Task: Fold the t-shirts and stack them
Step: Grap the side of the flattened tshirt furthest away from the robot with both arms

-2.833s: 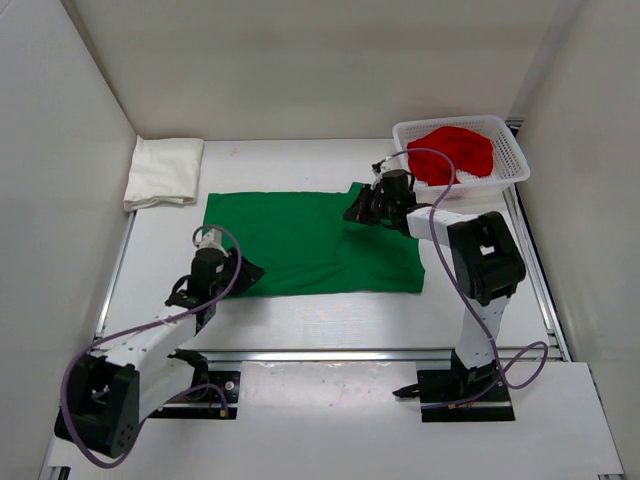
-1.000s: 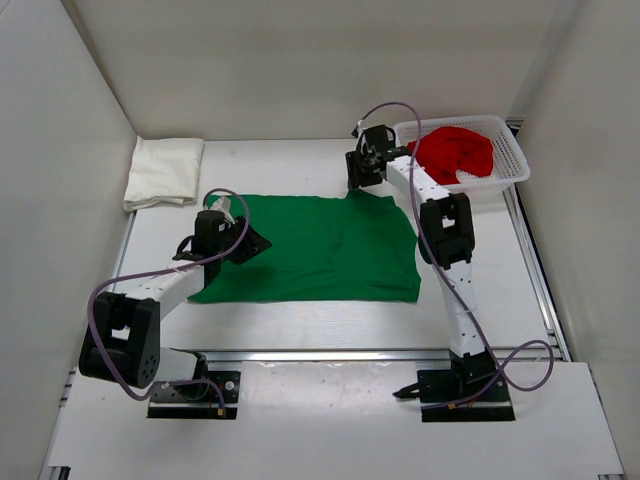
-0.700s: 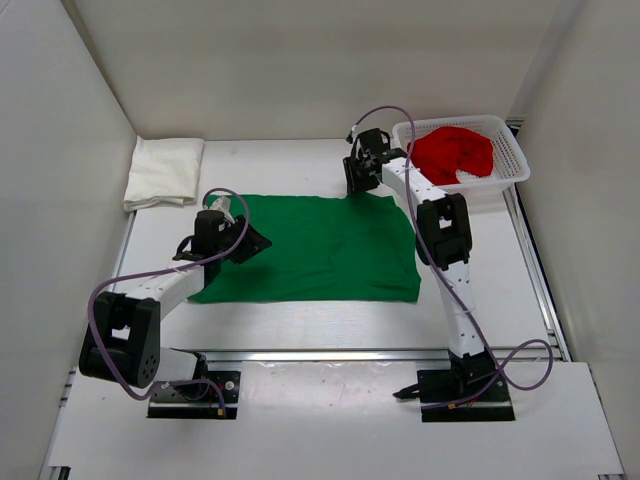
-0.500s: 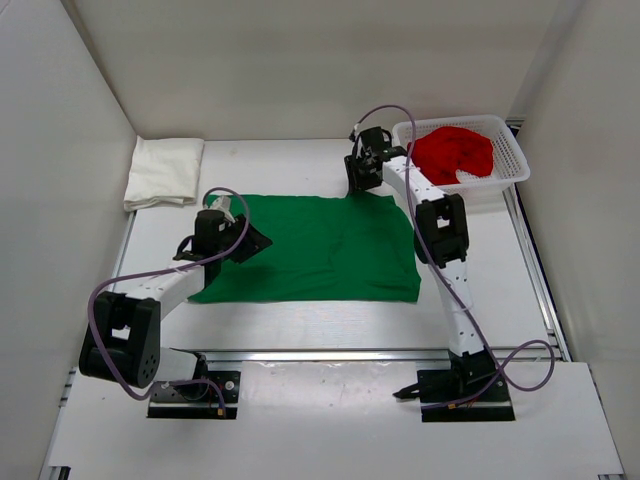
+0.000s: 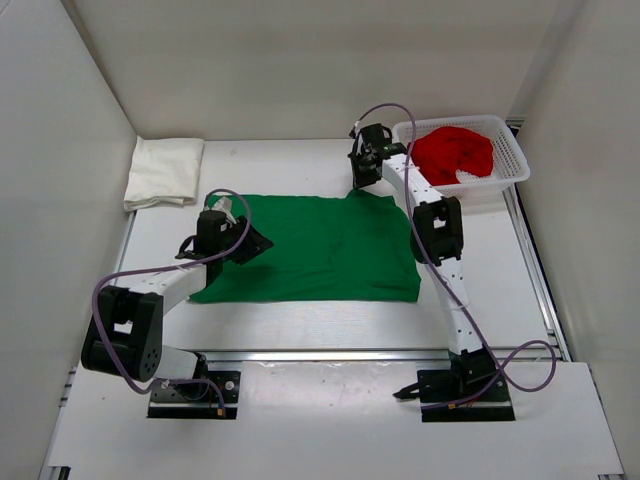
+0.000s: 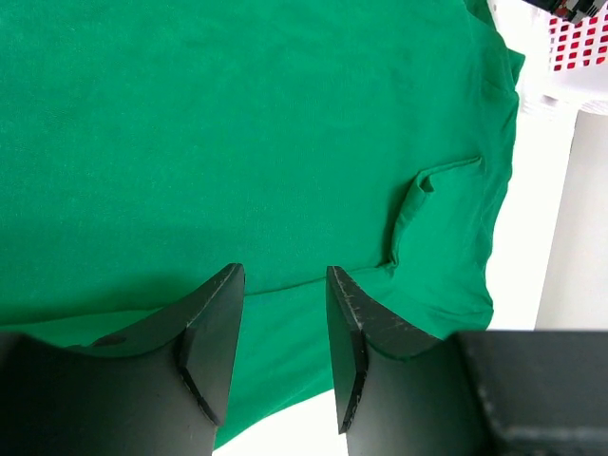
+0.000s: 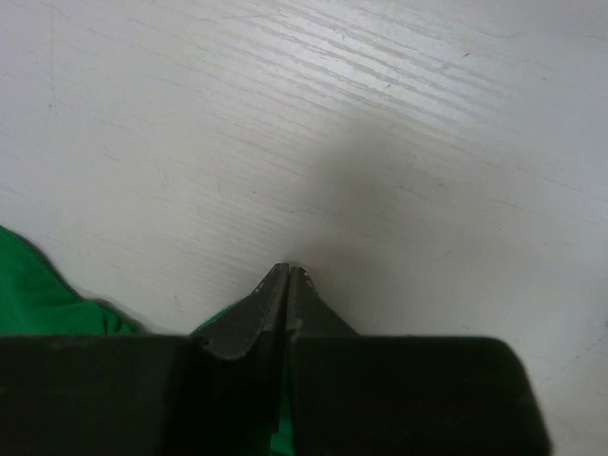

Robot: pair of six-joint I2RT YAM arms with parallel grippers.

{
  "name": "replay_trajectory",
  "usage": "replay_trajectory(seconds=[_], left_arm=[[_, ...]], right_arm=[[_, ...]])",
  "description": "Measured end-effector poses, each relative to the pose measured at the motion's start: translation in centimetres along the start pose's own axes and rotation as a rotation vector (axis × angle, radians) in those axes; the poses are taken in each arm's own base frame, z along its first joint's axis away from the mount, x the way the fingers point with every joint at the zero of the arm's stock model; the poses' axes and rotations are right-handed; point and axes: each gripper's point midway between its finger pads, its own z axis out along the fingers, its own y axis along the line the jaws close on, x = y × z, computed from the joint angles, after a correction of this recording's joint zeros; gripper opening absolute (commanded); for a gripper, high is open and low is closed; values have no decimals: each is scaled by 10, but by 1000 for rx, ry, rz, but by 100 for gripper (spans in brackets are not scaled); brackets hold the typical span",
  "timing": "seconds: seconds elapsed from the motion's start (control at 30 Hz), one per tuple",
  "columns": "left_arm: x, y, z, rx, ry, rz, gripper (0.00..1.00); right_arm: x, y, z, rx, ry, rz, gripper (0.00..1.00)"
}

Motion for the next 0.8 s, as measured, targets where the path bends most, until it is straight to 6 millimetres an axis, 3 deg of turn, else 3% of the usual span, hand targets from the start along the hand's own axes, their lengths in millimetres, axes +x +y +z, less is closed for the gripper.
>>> replay_trajectory(seconds=[0.27,0.43,0.57,0.67,0.8], left_arm=[[-2,5,2,-11,0,-18,50],[-17,13,0,-27,-32,-51,50],[-31,17,-1,-36,-67,-73,51],[-34,18,-2,-40,-76,-78,51],[-43,19,-7,-44,-112,-86,51]], right_arm=[[-12,-12,-9,-26,-25,75,0],[-32,-45,-23,-26,-92,177,0],[-47,-61,-36,-40,-144,211,0],[-58,-52,-39,-70,-180,187,0],[-60,-9,-32,-118,-180,110,0]])
